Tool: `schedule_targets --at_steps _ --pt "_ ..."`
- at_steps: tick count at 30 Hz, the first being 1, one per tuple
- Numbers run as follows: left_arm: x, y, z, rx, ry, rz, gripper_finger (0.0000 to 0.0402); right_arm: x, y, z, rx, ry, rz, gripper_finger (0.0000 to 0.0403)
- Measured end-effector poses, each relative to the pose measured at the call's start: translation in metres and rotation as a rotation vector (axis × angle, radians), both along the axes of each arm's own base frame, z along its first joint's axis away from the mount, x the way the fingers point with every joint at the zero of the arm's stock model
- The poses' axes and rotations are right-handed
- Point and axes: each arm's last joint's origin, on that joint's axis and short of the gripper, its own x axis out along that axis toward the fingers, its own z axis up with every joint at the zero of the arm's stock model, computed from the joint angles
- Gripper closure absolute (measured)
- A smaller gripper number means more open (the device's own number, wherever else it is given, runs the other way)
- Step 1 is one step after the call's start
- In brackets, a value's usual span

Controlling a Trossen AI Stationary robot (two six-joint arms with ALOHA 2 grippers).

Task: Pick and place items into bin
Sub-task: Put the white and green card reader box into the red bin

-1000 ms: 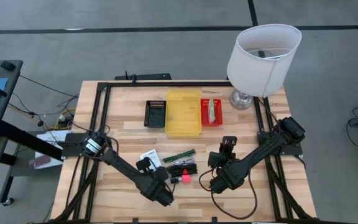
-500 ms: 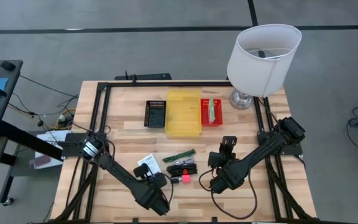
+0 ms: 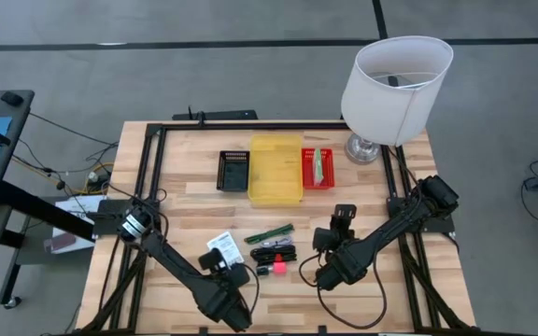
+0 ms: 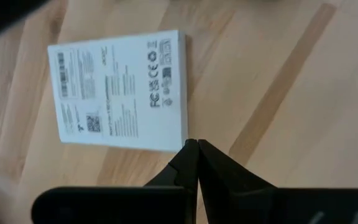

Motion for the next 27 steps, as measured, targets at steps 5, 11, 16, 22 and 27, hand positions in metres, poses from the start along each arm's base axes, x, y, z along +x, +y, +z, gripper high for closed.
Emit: schedule_targets --at_steps 5,11,16,22,27 --pt "0.003 0.004 0.000 0.014 -0.007 -0.002 0.0391 -0.001 0.002 0.000 0.005 0.003 0.004 0.0278" --pt "0.004 0.005 0.000 0.013 0.002 -0.027 0.0327 -0.004 0.006 0.000 0.007 -0.010 0.008 0.0263" --pt "0.005 0.011 -0.006 -0.003 0.023 -0.013 0.0266 -0.007 0.010 0.000 0.007 -0.017 0.019 0.0252" --pt "0.006 0.024 -0.025 -0.044 0.087 0.008 0.0227 -0.008 0.012 0.000 0.009 -0.024 0.020 0.0248" --pt "0.004 0.038 -0.042 -0.056 0.121 0.038 0.0225 -0.008 0.012 0.000 0.009 -0.026 0.019 0.0251"
